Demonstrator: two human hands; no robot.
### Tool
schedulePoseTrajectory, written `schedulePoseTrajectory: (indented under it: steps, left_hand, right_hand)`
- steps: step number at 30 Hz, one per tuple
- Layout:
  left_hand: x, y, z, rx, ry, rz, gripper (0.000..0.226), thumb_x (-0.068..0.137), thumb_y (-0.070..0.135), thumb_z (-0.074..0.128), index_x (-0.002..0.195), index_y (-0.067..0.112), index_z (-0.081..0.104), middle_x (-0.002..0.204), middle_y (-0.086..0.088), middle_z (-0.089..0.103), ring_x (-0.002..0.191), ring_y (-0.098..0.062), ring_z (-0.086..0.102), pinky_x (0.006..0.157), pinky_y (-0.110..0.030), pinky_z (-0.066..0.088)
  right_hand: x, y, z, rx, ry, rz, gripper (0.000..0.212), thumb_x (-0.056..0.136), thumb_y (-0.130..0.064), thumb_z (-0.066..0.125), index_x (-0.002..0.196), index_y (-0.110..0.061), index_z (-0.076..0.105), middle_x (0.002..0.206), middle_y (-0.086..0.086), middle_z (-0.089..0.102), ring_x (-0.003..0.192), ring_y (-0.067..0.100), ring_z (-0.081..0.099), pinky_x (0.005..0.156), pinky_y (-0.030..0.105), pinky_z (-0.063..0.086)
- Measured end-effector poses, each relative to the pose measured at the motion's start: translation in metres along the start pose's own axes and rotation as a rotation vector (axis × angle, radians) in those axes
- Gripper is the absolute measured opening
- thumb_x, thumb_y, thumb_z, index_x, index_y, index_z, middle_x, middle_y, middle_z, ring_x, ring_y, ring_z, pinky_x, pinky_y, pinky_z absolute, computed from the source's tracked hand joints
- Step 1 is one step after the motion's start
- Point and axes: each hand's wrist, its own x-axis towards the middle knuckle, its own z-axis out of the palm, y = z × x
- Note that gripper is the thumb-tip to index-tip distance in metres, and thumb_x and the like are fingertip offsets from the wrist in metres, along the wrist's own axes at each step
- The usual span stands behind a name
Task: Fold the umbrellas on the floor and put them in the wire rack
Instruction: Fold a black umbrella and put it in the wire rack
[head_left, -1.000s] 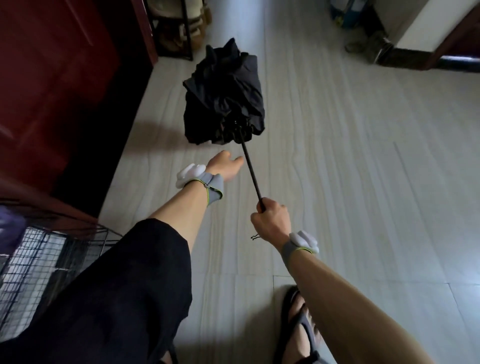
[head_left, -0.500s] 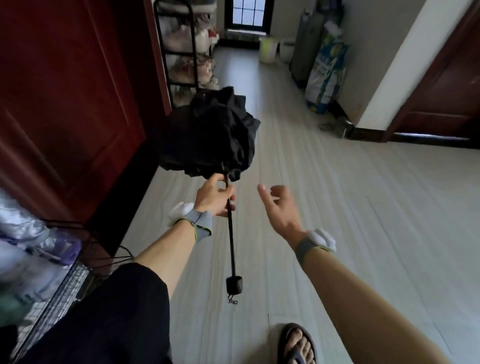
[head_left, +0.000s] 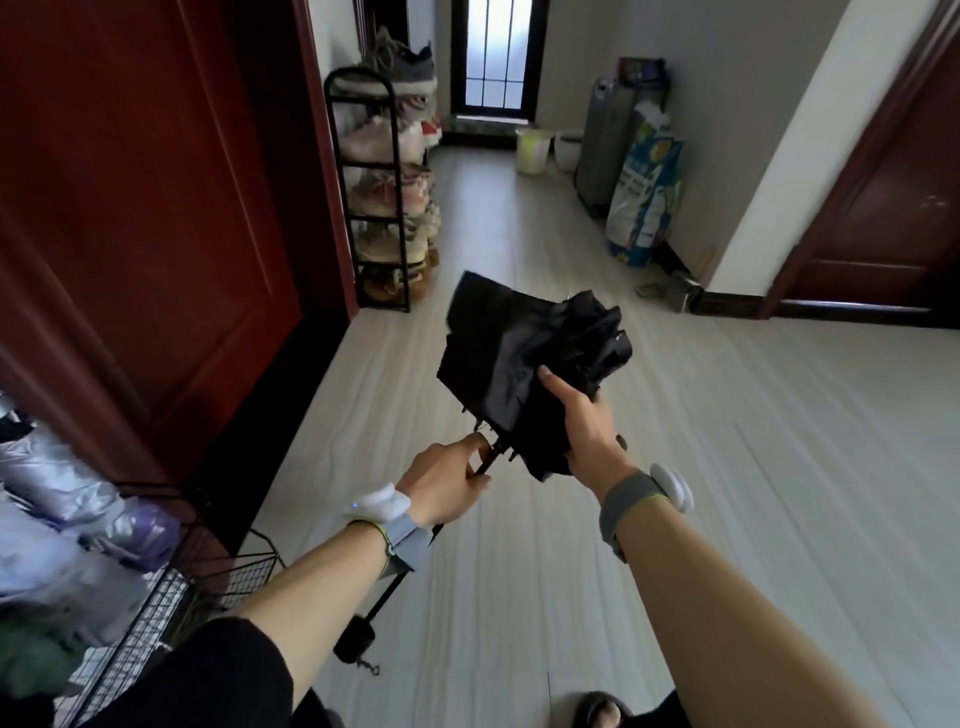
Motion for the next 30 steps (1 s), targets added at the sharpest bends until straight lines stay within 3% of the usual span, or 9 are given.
schedulePoseTrajectory:
  steps: [4,7,9,12,15,17,19,24,30]
  left_hand:
    - [0.001,-0.009,-0.002,-0.424,-0.121,-0.153,0.009,0.097,0.019,0.058,0.105,0.020,0.055,0.085,0.000,0.072,0.065,-0.024,0.074,0.056,-0.037,0.060]
    - [0.008,-0.018,-0.007,-0.631,-0.115,-0.245,0.006,0.100,0.016,0.058,0.105,0.014,0.055,0.090,-0.004,0.070,0.070,-0.027,0.074,0.059,-0.039,0.057]
    - [0.009,-0.023,-0.012,-0.778,-0.080,-0.296,0.007,0.102,0.016,0.058,0.106,0.011,0.057,0.092,-0.008,0.069,0.069,-0.027,0.073,0.058,-0.038,0.058]
    - [0.011,-0.030,-0.018,-0.866,-0.038,-0.366,0.008,0.104,0.015,0.055,0.106,0.011,0.062,0.089,-0.007,0.066,0.060,-0.021,0.064,0.051,-0.028,0.055]
    - [0.019,-0.040,-0.021,-0.921,0.070,-0.421,0.017,0.105,0.010,0.049,0.100,0.013,0.065,0.081,-0.003,0.057,0.044,-0.008,0.041,0.036,-0.015,0.031]
    - [0.021,-0.045,-0.022,-0.962,0.089,-0.448,0.022,0.106,0.009,0.046,0.094,0.012,0.065,0.081,-0.002,0.053,0.034,-0.003,0.030,0.032,-0.013,0.019]
    - [0.020,-0.047,-0.024,-0.966,0.065,-0.458,0.024,0.106,0.010,0.045,0.090,0.010,0.064,0.086,-0.004,0.052,0.032,-0.002,0.025,0.031,-0.014,0.015]
    - [0.014,-0.042,-0.028,-0.984,0.015,-0.456,0.022,0.106,0.013,0.046,0.106,0.008,0.067,0.080,-0.001,0.048,0.034,-0.002,0.024,0.033,-0.013,0.014]
    - [0.007,-0.031,-0.040,-1.021,-0.016,-0.413,0.025,0.105,0.014,0.047,0.113,0.004,0.068,0.075,0.001,0.048,0.039,-0.004,0.022,0.035,-0.014,0.013]
  right_hand:
    - [0.000,0.002,-0.003,0.032,-0.021,0.047,0.080,0.066,-0.068,0.084,0.130,-0.022,0.066,0.116,0.003,0.077,0.104,0.027,0.075,0.099,0.046,0.056]
    - [0.001,-0.001,-0.006,0.043,0.069,0.093,0.085,0.075,-0.088,0.055,0.125,-0.020,0.066,0.119,0.001,0.072,0.109,0.030,0.071,0.099,0.045,0.054]
    - [0.003,0.001,-0.011,0.008,0.156,0.105,0.075,0.092,-0.079,0.038,0.124,-0.014,0.058,0.117,-0.001,0.065,0.105,0.029,0.068,0.088,0.042,0.054]
    - [0.000,0.005,-0.021,-0.207,0.268,0.110,0.041,0.104,-0.044,0.045,0.103,-0.007,0.062,0.101,0.005,0.065,0.080,0.023,0.069,0.071,0.036,0.054]
    - [0.001,0.012,-0.033,-0.575,0.272,0.145,0.021,0.097,-0.020,0.052,0.082,-0.008,0.061,0.082,0.009,0.068,0.085,0.034,0.073,0.079,0.043,0.060]
    - [0.000,0.014,-0.036,-0.777,0.246,0.156,0.021,0.093,-0.021,0.053,0.077,-0.009,0.059,0.080,0.012,0.068,0.090,0.037,0.072,0.087,0.048,0.061]
    - [0.002,0.017,-0.037,-0.900,0.217,0.179,0.022,0.092,-0.023,0.054,0.076,-0.009,0.057,0.081,0.013,0.066,0.080,0.034,0.067,0.086,0.047,0.060]
    - [0.005,0.022,-0.044,-1.126,0.167,0.200,0.019,0.090,-0.022,0.053,0.081,-0.006,0.057,0.090,0.014,0.061,0.073,0.031,0.058,0.062,0.031,0.043]
    - [0.006,0.022,-0.047,-1.111,0.110,0.229,0.017,0.087,-0.018,0.050,0.092,-0.003,0.057,0.076,0.009,0.056,0.067,0.027,0.053,0.059,0.030,0.037]
